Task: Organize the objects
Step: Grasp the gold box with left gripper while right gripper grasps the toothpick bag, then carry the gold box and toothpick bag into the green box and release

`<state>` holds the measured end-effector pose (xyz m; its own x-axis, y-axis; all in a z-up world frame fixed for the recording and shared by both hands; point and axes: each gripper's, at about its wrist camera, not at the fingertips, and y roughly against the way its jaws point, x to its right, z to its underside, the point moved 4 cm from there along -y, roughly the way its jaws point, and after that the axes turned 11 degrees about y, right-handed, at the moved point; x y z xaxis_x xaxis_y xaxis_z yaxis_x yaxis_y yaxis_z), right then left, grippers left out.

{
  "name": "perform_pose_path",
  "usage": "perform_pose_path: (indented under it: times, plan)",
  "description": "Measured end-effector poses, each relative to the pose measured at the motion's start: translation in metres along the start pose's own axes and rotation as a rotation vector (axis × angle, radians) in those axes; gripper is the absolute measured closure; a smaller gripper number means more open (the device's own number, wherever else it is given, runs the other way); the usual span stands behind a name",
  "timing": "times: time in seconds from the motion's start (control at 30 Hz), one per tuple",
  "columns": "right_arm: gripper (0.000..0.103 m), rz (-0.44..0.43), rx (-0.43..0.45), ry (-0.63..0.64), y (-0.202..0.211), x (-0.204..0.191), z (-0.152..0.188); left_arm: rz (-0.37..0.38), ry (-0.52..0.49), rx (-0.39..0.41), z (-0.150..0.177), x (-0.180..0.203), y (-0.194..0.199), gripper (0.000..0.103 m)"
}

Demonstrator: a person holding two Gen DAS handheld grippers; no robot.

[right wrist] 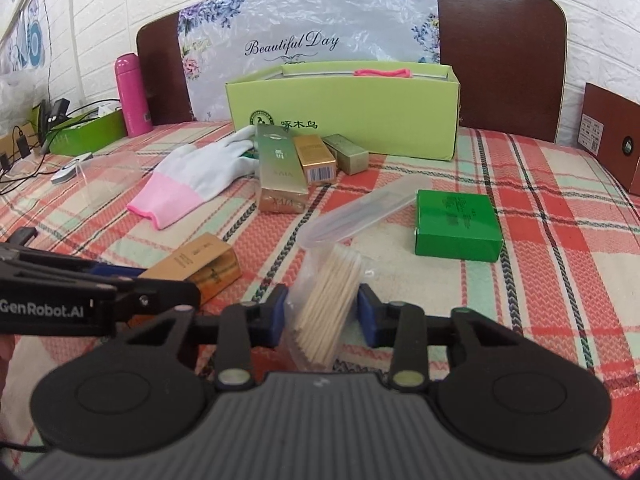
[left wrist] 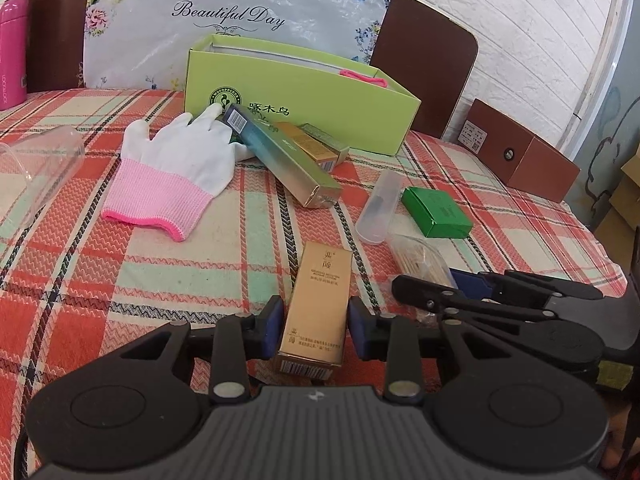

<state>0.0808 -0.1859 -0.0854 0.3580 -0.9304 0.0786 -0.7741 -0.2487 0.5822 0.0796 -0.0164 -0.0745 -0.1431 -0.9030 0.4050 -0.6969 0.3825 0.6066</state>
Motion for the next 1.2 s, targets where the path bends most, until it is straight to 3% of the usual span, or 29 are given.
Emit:
perform_pose_path:
  times: [0.13,0.67,0.97,1.2]
  plan:
    - [0.077,0.001,0.011,0.003,0.005,-0.002,0.001,-0.005,-0.011,0.004,0.0,0.001,0.0,0.067]
    - [0.078,-0.014,0.123,-0.022,0.038,0.004,-0.024,-0.003,-0.017,0.024,-0.013,0.005,0.006,0.07]
    - [0.078,0.016,0.193,0.016,0.039,0.019,-0.059,0.044,-0.033,0.171,-0.078,0.014,0.029,0.071]
    - [0.078,0.076,0.251,0.063,0.021,0.04,-0.104,0.054,-0.056,0.249,-0.134,0.021,0.017,0.071]
